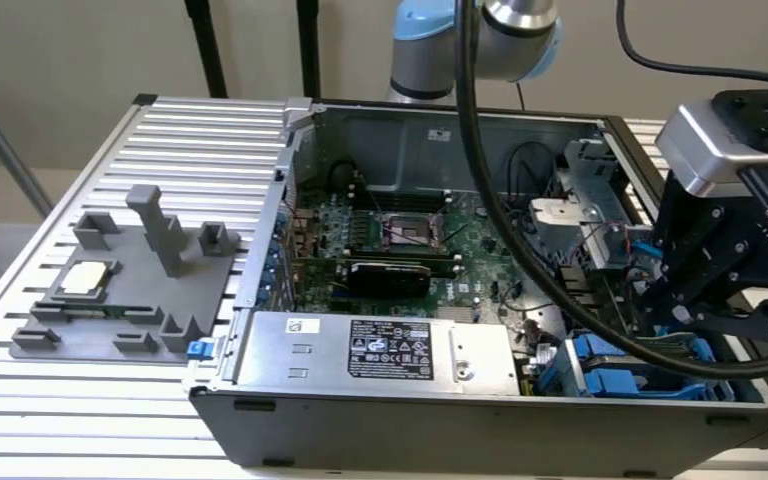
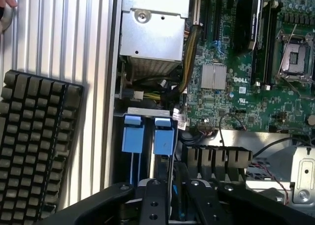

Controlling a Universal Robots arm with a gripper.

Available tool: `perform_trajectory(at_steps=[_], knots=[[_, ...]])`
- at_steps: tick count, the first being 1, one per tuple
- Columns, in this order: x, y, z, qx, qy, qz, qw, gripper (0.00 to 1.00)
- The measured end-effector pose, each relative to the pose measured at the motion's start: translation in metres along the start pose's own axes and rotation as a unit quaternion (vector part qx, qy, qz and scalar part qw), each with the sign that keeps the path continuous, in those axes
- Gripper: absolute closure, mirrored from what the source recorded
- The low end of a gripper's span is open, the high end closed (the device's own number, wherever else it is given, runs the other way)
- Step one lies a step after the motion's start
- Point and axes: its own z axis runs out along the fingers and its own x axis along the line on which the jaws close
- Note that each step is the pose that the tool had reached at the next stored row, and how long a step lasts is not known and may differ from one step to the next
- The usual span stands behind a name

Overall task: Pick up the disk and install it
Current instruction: 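Insert the disk into the insertion slot, then insert the first disk wire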

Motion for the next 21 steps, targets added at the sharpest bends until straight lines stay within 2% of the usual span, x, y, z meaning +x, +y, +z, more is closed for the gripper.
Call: perform_trajectory(at_steps=[6, 14, 18, 21], knots=[[-0.001, -0.0189, -0.0003, 0.0000, -0.0011, 0.000, 1.0000, 1.00], [-0.008, -0.0402, 0.0007, 0.0000, -0.0012, 0.000, 1.0000, 1.00], [-0.013, -0.0468, 0.0078, 0.0000, -0.0012, -0.001, 1.0000, 1.00], [-0.017, -0.0475, 0.0138, 0.0000, -0.0012, -0.001, 1.0000, 1.00]])
